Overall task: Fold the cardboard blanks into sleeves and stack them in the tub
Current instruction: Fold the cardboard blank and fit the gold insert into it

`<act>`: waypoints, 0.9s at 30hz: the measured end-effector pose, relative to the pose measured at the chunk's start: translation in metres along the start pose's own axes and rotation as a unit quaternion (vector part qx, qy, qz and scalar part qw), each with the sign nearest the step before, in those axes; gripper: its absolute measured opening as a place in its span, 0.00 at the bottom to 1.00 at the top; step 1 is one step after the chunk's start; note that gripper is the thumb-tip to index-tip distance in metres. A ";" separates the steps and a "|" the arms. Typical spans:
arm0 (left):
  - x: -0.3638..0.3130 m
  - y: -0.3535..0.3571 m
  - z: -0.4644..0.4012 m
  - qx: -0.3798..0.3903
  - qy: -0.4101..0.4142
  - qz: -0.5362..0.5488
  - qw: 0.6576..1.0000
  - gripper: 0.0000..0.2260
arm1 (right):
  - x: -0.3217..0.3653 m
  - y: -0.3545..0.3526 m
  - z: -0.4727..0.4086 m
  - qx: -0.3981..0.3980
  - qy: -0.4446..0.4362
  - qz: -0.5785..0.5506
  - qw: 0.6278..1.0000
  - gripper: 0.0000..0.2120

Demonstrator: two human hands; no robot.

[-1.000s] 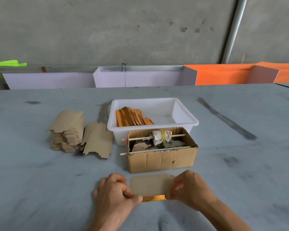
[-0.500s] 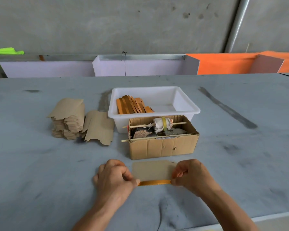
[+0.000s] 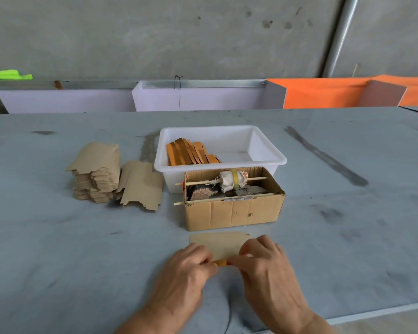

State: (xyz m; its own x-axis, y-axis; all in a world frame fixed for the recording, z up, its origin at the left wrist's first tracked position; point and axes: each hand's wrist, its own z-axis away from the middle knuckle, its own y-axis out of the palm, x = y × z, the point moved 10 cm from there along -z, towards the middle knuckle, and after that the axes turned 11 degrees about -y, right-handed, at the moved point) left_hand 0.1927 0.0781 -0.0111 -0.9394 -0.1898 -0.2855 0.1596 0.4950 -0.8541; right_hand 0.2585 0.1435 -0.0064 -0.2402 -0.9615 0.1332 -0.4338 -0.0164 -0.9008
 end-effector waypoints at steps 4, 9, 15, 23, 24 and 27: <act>0.004 -0.001 0.003 0.010 -0.012 0.032 0.999 0.09 | -0.015 0.014 0.008 0.048 0.041 -0.020 0.998 0.09; 0.013 0.001 0.007 0.060 -0.023 0.103 0.993 0.15 | -0.054 0.010 0.010 0.046 0.122 -0.089 0.987 0.12; 0.047 -0.009 -0.013 -0.004 -0.150 0.134 0.980 0.10 | -0.055 0.031 -0.022 0.124 0.112 -0.079 0.983 0.17; 0.064 0.023 -0.036 0.137 -0.212 0.014 0.967 0.17 | -0.055 0.046 -0.033 0.205 0.106 -0.124 0.965 0.11; 0.064 0.024 -0.036 0.145 -0.212 0.005 0.966 0.16 | -0.054 0.046 -0.033 0.205 0.098 -0.122 0.966 0.09; 0.065 0.025 -0.036 0.168 -0.222 -0.013 0.960 0.13 | -0.056 0.046 -0.029 0.187 0.095 -0.117 0.971 0.08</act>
State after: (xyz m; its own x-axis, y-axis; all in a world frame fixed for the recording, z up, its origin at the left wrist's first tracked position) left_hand 0.1249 0.1084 -0.0357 -0.7344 -0.5777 -0.3562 0.2973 0.1979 -0.9341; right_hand 0.2266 0.2045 -0.0431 -0.3446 -0.8522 0.3938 -0.1581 -0.3609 -0.9191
